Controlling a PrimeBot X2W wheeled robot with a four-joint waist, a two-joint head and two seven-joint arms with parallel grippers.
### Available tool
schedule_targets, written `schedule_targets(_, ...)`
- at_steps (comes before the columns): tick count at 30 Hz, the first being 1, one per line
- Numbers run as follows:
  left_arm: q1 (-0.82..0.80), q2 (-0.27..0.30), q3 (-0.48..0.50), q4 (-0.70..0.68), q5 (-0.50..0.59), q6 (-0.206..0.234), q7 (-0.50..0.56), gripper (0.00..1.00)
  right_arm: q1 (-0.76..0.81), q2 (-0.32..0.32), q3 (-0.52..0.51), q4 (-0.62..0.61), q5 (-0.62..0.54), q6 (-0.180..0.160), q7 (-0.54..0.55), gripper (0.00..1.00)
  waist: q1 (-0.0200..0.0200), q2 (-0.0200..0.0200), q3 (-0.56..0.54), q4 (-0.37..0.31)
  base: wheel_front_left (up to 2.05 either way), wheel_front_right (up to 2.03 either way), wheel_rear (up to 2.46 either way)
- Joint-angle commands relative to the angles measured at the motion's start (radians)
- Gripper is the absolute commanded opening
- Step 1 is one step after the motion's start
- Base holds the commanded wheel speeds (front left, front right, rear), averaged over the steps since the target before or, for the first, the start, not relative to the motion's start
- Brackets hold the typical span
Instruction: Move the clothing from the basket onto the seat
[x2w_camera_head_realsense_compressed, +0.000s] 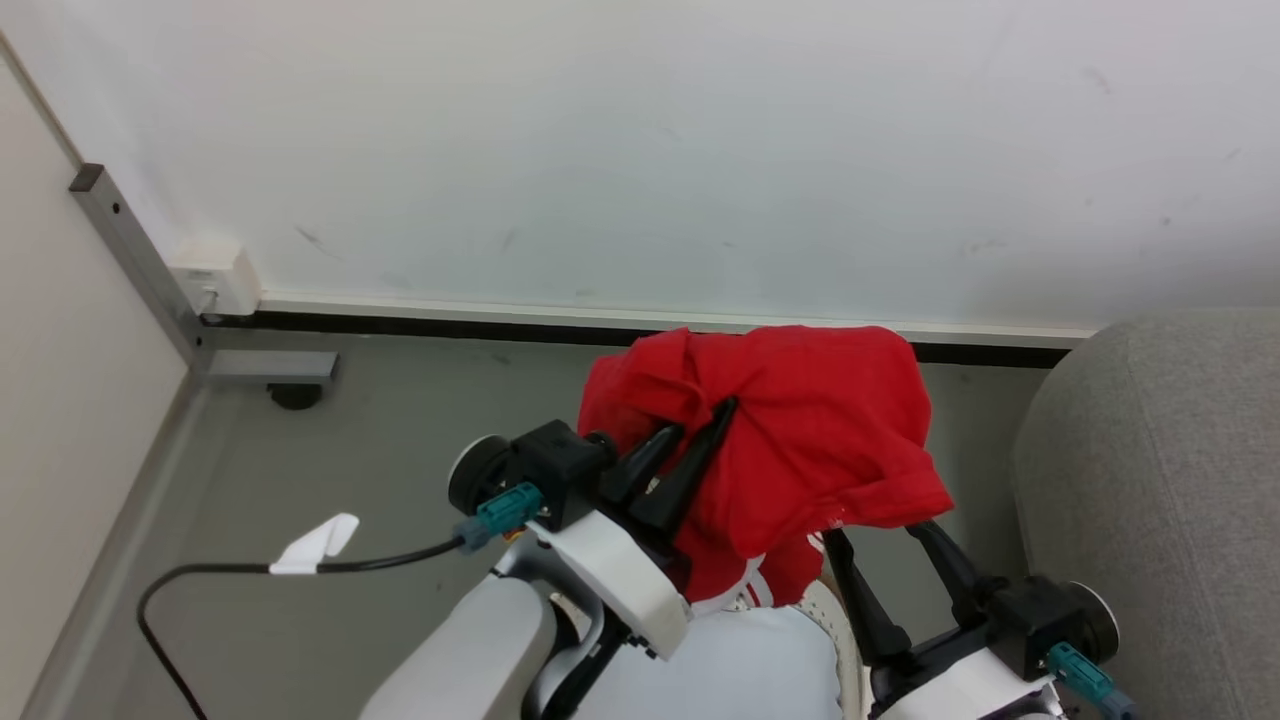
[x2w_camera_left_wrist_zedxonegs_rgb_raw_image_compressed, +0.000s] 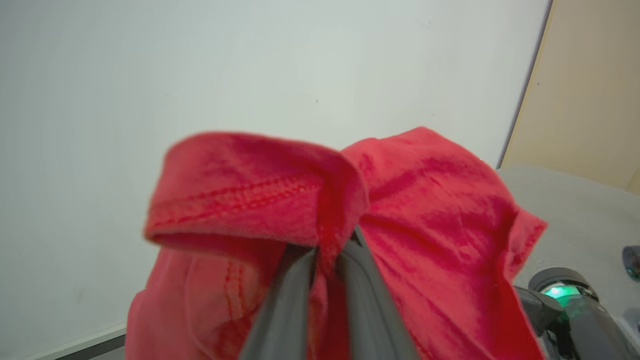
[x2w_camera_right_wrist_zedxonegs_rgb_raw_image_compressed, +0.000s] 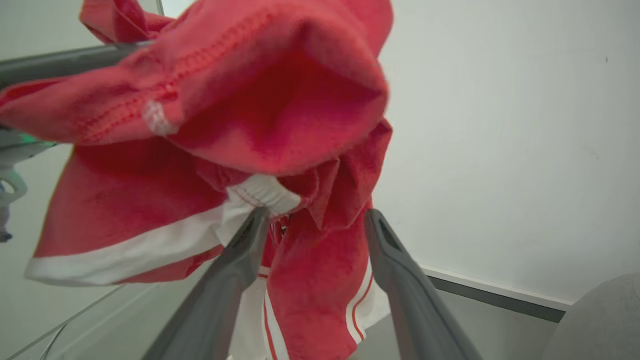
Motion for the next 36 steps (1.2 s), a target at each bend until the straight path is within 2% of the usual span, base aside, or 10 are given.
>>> schedule_targets(1,0.01,-0.004,-0.003,-0.003,0.002,-0.005,-0.004,0.0,-0.017,-0.004,0.002,0.014,-0.011,-0.002,0.0,1.0,0.0,-0.0001,-0.002,0.012,0.0,0.0,0.0)
schedule_targets(10,0.024,-0.029,-0.079,-0.009,-0.006,-0.021,0.005,0.0,-0.082,-0.022,-0.007,0.101,-0.033,-0.002,0.0,1.0,0.0,-0.0001,-0.022,0.074,0.0,0.0,0.0)
schedule_targets(19,0.033,-0.041,-0.139,0.008,-0.019,-0.032,0.016,0.0,-0.141,-0.057,0.129,0.104,0.033,-0.002,0.0,1.0,0.0,-0.0001,-0.028,0.124,0.0,0.0,0.0)
schedule_targets(28,0.015,-0.041,-0.155,0.021,-0.03,-0.036,0.013,0.0,-0.177,-0.049,0.149,0.107,0.059,-0.002,0.0,1.0,0.0,-0.0001,-0.019,0.143,0.0,0.0,0.0)
schedule_targets(29,0.015,-0.04,-0.156,0.022,-0.031,-0.035,0.012,0.0,-0.177,-0.048,0.151,0.106,0.061,-0.002,0.0,0.72,0.0,-0.0001,-0.019,0.143,0.0,0.0,0.0)
schedule_targets(30,0.015,-0.039,-0.155,0.022,-0.032,-0.034,0.012,0.0,-0.178,-0.049,0.149,0.106,0.062,-0.002,0.0,0.31,0.0,-0.0001,-0.018,0.142,0.0,0.0,0.0)
schedule_targets(31,0.015,-0.038,-0.155,0.023,-0.033,-0.032,0.012,0.0,-0.178,-0.049,0.147,0.106,0.063,-0.002,0.0,0.0,0.0,-0.0001,-0.017,0.141,0.0,0.0,0.0)
schedule_targets(36,0.013,-0.032,-0.15,0.025,-0.035,-0.023,0.007,0.0,-0.173,-0.058,0.139,0.101,0.066,-0.002,0.0,0.0,0.0,-0.0001,-0.014,0.131,0.0,0.0,0.0)
